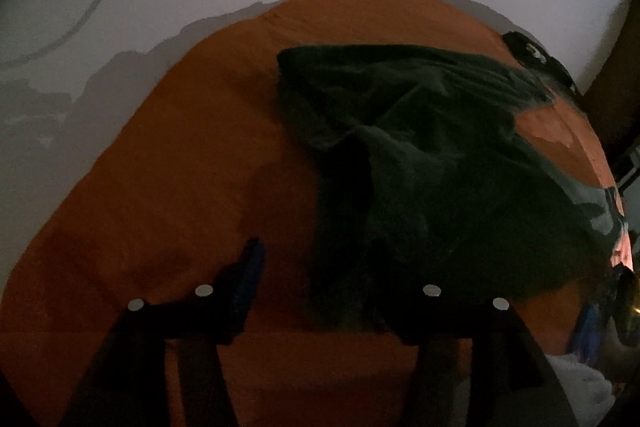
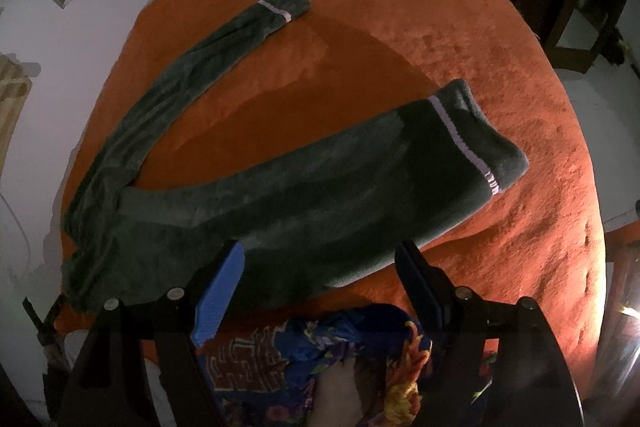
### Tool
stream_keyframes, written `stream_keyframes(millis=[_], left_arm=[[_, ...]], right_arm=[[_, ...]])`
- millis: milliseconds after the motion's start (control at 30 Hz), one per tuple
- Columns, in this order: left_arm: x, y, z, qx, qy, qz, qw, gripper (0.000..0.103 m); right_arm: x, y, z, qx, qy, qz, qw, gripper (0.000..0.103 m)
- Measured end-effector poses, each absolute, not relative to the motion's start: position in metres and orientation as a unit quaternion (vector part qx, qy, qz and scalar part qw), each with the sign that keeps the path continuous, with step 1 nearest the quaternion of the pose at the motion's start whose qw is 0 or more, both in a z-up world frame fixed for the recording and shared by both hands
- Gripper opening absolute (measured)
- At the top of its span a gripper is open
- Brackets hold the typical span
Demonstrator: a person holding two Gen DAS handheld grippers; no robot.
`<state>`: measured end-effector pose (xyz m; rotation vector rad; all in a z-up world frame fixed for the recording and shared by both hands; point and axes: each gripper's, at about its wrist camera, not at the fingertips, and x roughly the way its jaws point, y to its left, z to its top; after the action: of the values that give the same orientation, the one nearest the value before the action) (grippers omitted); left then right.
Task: Fold clothes
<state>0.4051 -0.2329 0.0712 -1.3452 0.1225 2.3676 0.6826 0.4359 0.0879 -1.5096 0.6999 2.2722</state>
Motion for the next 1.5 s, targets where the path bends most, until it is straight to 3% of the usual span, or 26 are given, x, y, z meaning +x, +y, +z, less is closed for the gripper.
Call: stream_keyframes(millis=[200, 300, 500, 700, 767, 967, 1133, 1400, 1500], left_arm=[[0.367, -0.23, 0.077, -0.479, -0.005, 0.855, 0.199, 0.059], [0.32, -0.227, 0.085, -0.483, -0.039, 0.854, 0.19, 0.066], [0.221, -0.163, 0.078, -0.496, 0.007, 0.849, 0.18, 0.066], [0.142, -0.121, 0.04, -0.543, -0.011, 0.83, 0.128, 0.064], [0.125, -0.113, 0.02, -0.569, -0.027, 0.813, 0.12, 0.018], [0.093, -0.1, 0.037, -0.547, -0.036, 0.831, 0.093, 0.016], [0.054, -0.117, 0.034, -0.558, -0.108, 0.822, 0.035, 0.02], [0.036, -0.076, 0.044, -0.516, -0.035, 0.854, 0.058, 0.021], [0.031, -0.076, 0.041, -0.536, 0.003, 0.843, 0.045, 0.032]], right_arm=[[0.685, 0.435, 0.09, -0.533, 0.242, 0.793, 0.167, 0.077], [0.685, 0.438, 0.09, -0.533, 0.237, 0.794, 0.173, 0.077], [0.685, 0.448, 0.088, -0.529, 0.24, 0.792, 0.187, 0.077], [0.68, 0.453, 0.085, -0.527, 0.241, 0.792, 0.193, 0.077], [0.678, 0.456, 0.083, -0.527, 0.242, 0.791, 0.196, 0.077], [0.667, 0.464, 0.075, -0.531, 0.241, 0.786, 0.205, 0.077], [0.66, 0.472, 0.067, -0.535, 0.23, 0.782, 0.223, 0.077], [0.655, 0.477, 0.057, -0.539, 0.231, 0.772, 0.244, 0.077], [0.651, 0.474, 0.055, -0.54, 0.229, 0.774, 0.24, 0.077]])
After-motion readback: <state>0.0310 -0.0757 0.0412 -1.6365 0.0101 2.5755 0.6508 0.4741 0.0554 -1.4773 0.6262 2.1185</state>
